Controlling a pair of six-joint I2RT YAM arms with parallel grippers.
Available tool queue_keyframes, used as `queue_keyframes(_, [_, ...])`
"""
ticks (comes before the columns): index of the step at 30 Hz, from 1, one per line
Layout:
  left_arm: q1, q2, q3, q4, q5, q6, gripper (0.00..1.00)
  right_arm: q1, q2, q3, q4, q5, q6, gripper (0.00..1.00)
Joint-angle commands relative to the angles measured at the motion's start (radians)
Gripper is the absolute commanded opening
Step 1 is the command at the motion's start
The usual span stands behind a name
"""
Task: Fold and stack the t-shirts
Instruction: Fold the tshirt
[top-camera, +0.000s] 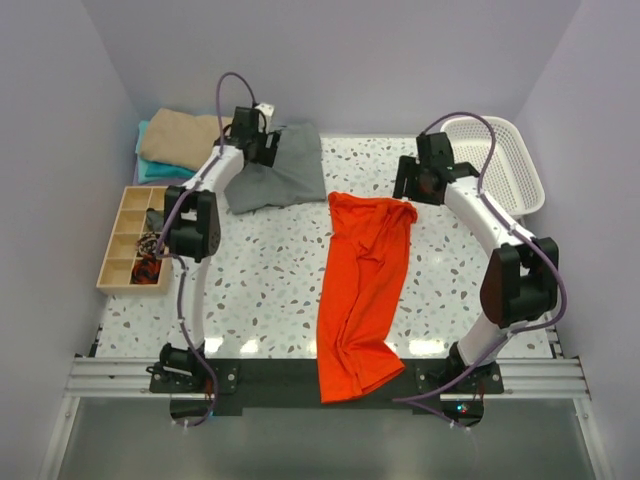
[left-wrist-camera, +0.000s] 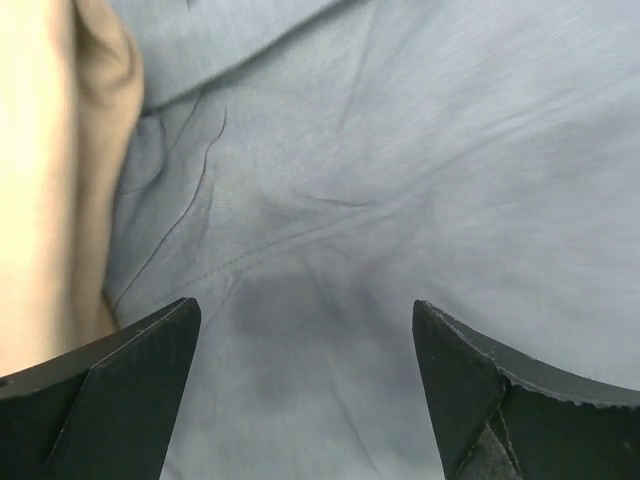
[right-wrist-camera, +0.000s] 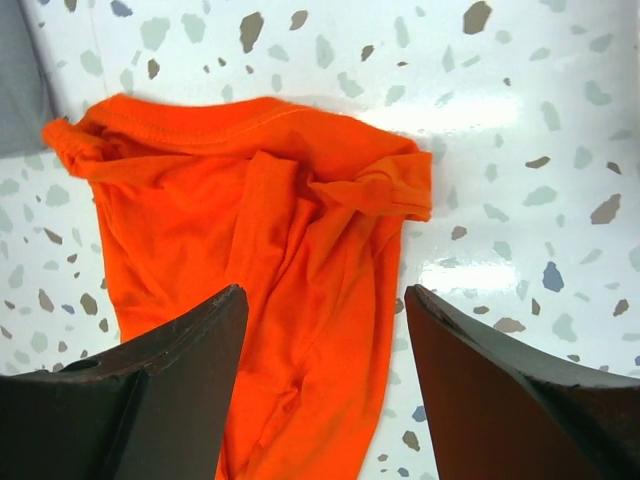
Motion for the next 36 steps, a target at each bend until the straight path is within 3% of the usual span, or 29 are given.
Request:
queue_keyframes(1, [-0.083, -0.216, 0.003, 0.018, 0.107, -0.071, 0.93, -0.050, 0.006, -0.029, -0.018, 0.008, 0.053, 0.69])
queue_keyframes(6, [-0.175, -0.258, -0.083, -0.007, 0.240, -0.177, 0.95, -0.101, 0.053, -0.098, 0.062, -0.107, 0.106, 0.66])
queue_keyframes(9, [-0.182, -0.244, -0.166, 0.032, 0.417, -0.244, 0.94, -0.111, 0.082, -0.112, 0.110, -0.148, 0.109, 0.65])
queue_keyframes(12, [-0.182, -0.237, -0.252, 0.088, 0.452, -0.290, 0.94, -0.116, 0.116, -0.103, 0.136, -0.176, 0.109, 0.64])
queue_keyframes(20, [-0.183, -0.123, -0.243, 0.069, 0.512, -0.326, 0.94, -0.145, 0.226, -0.051, 0.176, -0.251, 0.130, 0.64])
queue_keyframes(27, [-0.188, -0.034, -0.177, 0.109, 0.691, -0.387, 0.94, -0.148, 0.289, -0.004, 0.206, -0.279, 0.113, 0.57])
queue_keyframes(32, [-0.199, -0.051, -0.151, 0.084, 0.663, -0.364, 0.98, -0.148, 0.299, 0.049, 0.170, -0.273, 0.081, 0.58])
queue_keyframes(36, [-0.196, -0.097, -0.185, 0.021, 0.372, -0.289, 1.00, -0.150, 0.288, 0.059, 0.154, -0.215, 0.050, 0.60])
